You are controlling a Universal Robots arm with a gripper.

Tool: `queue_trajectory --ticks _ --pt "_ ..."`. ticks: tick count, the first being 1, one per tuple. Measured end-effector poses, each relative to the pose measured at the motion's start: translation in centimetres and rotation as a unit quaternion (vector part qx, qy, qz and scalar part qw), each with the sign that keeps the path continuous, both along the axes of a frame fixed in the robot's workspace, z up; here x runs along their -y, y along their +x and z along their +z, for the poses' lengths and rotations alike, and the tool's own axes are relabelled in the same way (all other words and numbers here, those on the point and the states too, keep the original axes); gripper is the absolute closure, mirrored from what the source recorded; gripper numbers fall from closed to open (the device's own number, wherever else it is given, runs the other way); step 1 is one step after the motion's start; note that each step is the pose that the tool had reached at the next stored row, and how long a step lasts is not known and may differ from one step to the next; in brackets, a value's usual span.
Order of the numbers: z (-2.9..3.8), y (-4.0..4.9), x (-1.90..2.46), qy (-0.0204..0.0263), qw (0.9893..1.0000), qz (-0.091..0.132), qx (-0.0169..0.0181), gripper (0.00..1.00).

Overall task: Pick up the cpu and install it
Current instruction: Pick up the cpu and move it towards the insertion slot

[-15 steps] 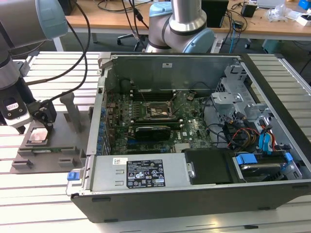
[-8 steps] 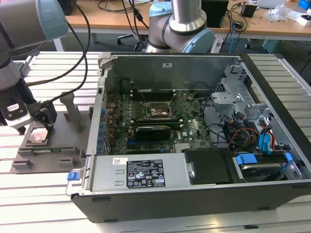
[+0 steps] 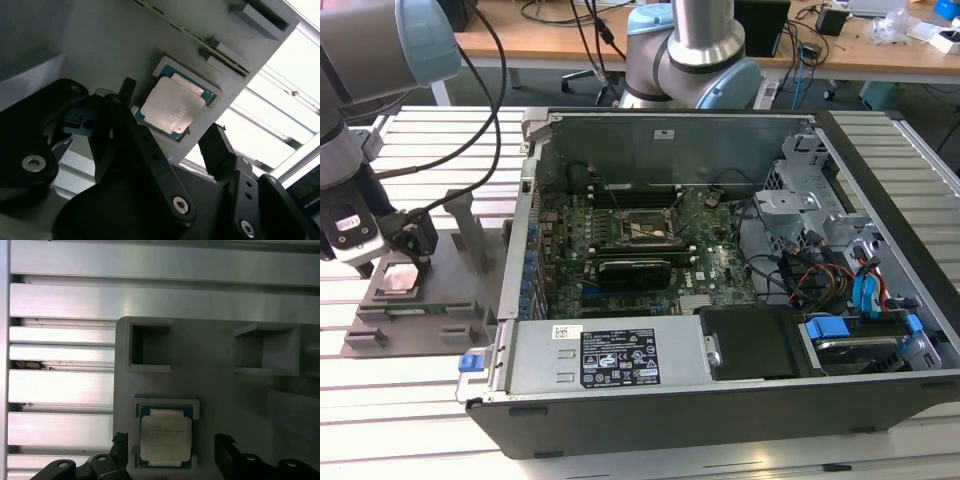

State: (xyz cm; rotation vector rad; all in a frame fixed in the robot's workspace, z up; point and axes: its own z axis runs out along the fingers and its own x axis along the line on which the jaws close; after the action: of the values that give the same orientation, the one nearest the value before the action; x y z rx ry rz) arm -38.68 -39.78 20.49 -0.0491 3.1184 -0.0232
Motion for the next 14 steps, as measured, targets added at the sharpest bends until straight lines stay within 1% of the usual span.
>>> queue_trajectory --ticks 7,14 --pt "-0.12 0.00 0.00 0.0000 1.0000 0.000 0.0000 0.22" --pt "-0.37 0.00 0.00 0.0000 1.0000 0.000 0.0000 0.22"
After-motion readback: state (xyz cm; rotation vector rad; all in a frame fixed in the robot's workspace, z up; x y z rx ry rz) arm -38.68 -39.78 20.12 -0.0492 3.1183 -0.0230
